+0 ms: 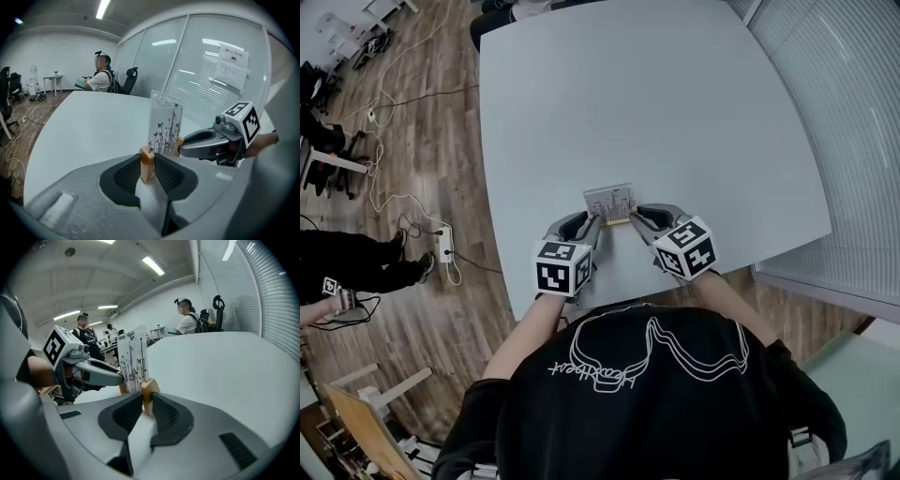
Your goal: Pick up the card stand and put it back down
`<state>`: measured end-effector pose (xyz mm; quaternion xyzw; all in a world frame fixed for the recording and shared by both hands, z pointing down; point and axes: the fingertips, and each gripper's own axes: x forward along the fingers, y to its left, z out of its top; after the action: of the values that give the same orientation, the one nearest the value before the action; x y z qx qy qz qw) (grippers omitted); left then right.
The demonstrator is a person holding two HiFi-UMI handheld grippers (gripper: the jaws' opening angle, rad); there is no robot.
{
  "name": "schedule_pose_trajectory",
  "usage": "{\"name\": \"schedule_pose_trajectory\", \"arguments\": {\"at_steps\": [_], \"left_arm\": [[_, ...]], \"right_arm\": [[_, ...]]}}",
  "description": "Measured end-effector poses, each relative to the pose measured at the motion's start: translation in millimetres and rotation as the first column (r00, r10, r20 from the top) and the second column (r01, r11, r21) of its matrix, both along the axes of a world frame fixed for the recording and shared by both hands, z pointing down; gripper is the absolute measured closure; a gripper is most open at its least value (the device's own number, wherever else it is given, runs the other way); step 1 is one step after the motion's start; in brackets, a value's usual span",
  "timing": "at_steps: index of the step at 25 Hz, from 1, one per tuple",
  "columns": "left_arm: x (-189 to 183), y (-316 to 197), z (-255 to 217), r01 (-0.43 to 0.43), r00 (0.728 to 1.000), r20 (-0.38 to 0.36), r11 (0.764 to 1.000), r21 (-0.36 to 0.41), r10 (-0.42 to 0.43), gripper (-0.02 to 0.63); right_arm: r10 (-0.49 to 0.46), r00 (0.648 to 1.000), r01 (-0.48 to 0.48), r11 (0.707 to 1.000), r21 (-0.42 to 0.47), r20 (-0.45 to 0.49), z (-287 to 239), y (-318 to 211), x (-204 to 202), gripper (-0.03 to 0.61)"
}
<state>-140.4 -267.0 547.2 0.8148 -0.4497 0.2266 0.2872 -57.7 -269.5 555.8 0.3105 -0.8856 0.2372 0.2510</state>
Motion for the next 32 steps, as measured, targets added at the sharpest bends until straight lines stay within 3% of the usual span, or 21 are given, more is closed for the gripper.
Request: {"name": "schedule_pose_trajectory", "arguments": {"at_steps": [11, 25, 32], "left_arm": [[-9, -13, 27, -0.014, 1.000, 0.003, 0.999, -0.043, 0.014, 0.516], [-3, -11, 29, -0.047, 0.998, 0.028, 0.999, -0.017, 0.048, 0.517], [0, -7, 28, -0.022, 1.000, -0.008, 0.999, -0.044, 0.022, 0.477]], "right_arm": [[0.005, 0.999, -0.006, 1.000, -0.009, -0.052, 25, -14, -9, 0.505], [-0.007, 0.996, 0.007, 1.000, 0.006, -0.089, 31, -14, -5, 0.502], [0.044, 0.997, -0.043, 0.999, 0.021, -0.055, 17, -17, 6, 0.449]]}}
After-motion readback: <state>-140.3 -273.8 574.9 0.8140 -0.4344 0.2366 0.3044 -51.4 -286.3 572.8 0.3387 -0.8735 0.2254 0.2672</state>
